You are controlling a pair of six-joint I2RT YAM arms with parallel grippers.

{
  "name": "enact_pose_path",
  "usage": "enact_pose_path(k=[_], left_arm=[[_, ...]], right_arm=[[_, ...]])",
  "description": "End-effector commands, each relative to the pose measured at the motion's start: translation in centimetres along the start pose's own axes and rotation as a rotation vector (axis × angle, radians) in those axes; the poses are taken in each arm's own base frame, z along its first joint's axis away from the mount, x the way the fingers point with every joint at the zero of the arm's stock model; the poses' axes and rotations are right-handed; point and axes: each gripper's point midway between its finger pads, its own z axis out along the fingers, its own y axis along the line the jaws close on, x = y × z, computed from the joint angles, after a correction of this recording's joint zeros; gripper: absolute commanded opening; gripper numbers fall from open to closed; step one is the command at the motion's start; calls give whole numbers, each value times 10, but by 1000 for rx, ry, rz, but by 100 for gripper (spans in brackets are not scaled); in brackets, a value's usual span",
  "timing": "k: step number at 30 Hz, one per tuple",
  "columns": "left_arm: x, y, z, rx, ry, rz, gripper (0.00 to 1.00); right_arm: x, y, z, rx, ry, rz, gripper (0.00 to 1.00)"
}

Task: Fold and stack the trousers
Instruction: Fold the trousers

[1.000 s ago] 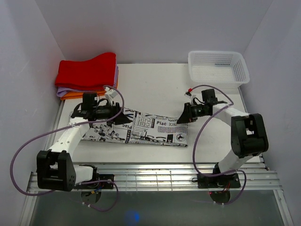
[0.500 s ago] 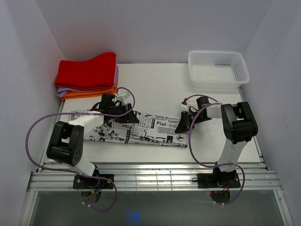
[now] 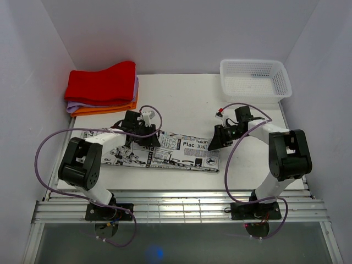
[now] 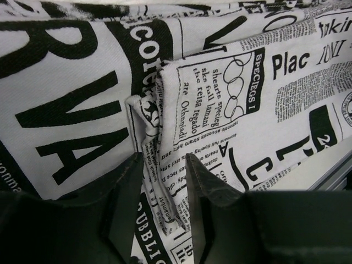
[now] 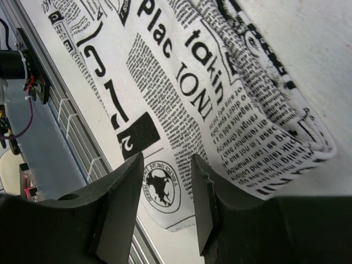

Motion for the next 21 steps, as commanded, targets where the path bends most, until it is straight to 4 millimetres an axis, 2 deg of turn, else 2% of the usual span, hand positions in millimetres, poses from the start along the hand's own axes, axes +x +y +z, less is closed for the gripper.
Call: enact_pose_path(k=[1,5,9,10,12,15,17,18,21], left_arm=[[-8,0,3,-18,-2,34,45],[2,0,8,-15,29,25,39],[5,-3,9,-1,42,20,20],[4,-5,8,7,43,22,10],[-1,-11,3,21,35,27,0],[-10,-23,-11,46,10,42,0],[-13,-29,-18,57,-1,41,0],[-16,-32,-24,53,-18,46,0],[-16,-31,-31,32,-25,49,0]], right_arm=[[-9,-4,-19,42,-21,2,47],[-8,-15,-30,62,-34,26,47],[-7,-25,-37,73,-47,37,47],[-7,-29,-38,79,-51,42,47],[-7,-32,-40,90,-51,44,47],[-4,-40,-43,116,-49,51,47],[-1,-42,-42,126,-41,56,55],[1,-50,-48,145,-54,79,58],[4,-55,-49,156,-51,94,67]])
